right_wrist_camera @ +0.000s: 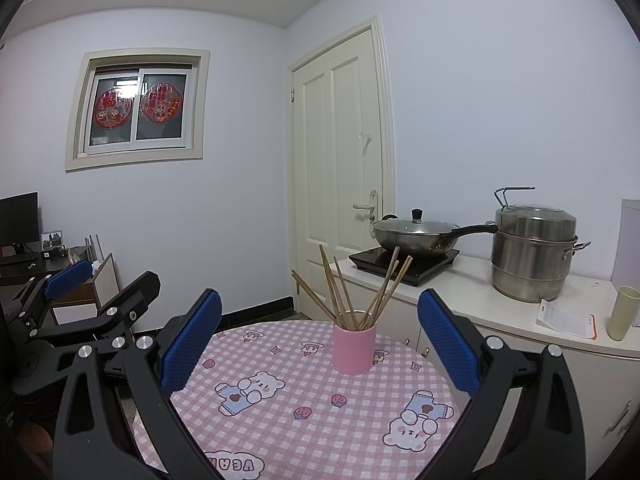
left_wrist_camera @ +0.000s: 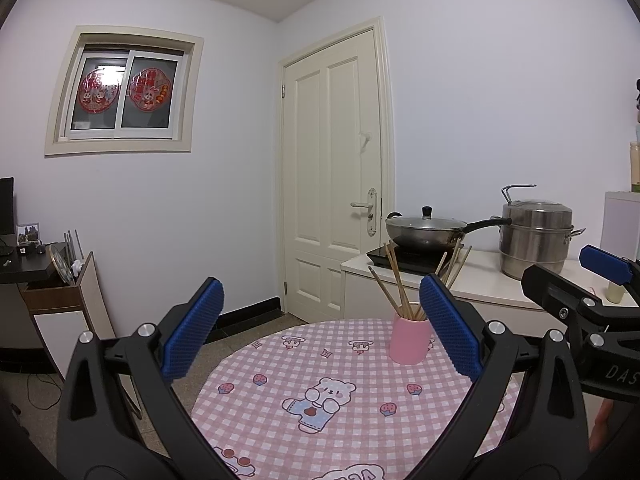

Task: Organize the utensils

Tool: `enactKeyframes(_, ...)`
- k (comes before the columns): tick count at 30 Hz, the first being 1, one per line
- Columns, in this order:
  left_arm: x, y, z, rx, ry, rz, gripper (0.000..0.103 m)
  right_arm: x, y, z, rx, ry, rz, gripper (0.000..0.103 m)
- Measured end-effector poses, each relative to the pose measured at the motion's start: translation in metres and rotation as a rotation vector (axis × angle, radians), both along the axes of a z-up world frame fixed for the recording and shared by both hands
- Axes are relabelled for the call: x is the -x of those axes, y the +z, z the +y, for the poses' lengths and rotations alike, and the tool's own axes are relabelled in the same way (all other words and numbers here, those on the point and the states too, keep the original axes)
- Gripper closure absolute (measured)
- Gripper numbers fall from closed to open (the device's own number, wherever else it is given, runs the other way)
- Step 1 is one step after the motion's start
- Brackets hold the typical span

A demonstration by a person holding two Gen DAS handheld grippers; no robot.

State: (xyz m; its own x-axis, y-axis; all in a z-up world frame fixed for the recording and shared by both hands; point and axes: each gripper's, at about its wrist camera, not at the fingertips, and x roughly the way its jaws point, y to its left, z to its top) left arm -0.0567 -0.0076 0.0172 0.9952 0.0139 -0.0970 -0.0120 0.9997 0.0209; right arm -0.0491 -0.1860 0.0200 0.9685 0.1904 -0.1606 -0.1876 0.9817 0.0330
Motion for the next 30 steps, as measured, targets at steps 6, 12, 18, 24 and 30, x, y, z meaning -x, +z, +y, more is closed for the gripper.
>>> enactKeyframes(6,-0.0006,0.0007,0.0010,-0.001,0.000,0.000,0.006,-0.0006,0.0001,0.0004,0.000,0.000,0.002,0.008)
enactKeyframes(12,-0.0004,0.0010,0.0013,-0.002,0.001,0.001,0.006,-0.0008,0.0000,0.0002,0.000,0.001,0.004,0.008)
enactKeyframes(18,-0.0001,0.0013,0.0016,-0.003,0.002,0.000,0.006,-0.0008,0.0004,0.0004,0.000,0.001,0.003,0.008)
enactKeyframes(24,0.0000,0.0018,0.0017,-0.003,0.003,0.000,0.006,-0.0010,0.0006,0.0007,0.002,-0.001,0.003,0.008)
enactKeyframes(30,-0.0001,0.0016,0.0015,-0.003,0.005,0.001,0.006,-0.0015,0.0005,0.0010,0.002,-0.001,0.004,0.008)
